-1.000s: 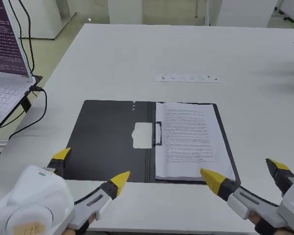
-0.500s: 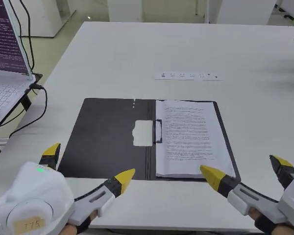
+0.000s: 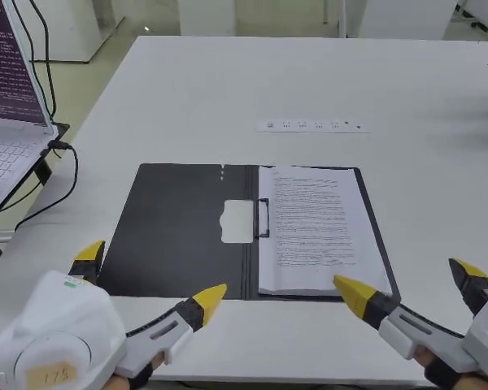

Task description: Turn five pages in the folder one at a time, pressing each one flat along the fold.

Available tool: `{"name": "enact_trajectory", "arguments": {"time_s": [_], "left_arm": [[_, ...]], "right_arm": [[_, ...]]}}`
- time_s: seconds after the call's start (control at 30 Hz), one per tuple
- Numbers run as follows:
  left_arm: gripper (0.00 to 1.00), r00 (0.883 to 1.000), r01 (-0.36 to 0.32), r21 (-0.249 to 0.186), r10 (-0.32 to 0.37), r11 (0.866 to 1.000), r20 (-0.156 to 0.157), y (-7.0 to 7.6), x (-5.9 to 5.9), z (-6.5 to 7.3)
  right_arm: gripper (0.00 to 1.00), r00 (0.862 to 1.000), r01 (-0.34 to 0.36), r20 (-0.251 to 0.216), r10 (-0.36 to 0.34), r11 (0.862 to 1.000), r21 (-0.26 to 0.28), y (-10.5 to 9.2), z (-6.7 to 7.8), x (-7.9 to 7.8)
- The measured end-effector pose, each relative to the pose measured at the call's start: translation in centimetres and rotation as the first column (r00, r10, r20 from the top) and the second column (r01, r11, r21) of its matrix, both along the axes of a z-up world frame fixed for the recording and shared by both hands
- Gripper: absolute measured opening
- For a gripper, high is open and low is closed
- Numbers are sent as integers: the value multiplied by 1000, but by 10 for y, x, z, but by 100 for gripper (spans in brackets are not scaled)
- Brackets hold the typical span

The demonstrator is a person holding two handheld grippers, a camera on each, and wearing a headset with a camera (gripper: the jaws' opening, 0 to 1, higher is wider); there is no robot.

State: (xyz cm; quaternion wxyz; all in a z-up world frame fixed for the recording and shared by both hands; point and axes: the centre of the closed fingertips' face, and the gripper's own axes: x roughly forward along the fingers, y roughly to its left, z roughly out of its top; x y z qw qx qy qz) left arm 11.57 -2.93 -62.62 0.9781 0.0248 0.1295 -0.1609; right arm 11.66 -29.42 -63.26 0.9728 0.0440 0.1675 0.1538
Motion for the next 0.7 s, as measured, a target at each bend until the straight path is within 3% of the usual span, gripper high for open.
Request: {"name": "enact_trajectory", "arguments": {"time_s": [0.7], "left_arm": [[95, 1000, 12, 8, -12, 1000, 7, -2, -2, 1]], "right_arm": [[100, 1000, -9, 6, 9, 1000, -6, 2, 1, -2]]}}
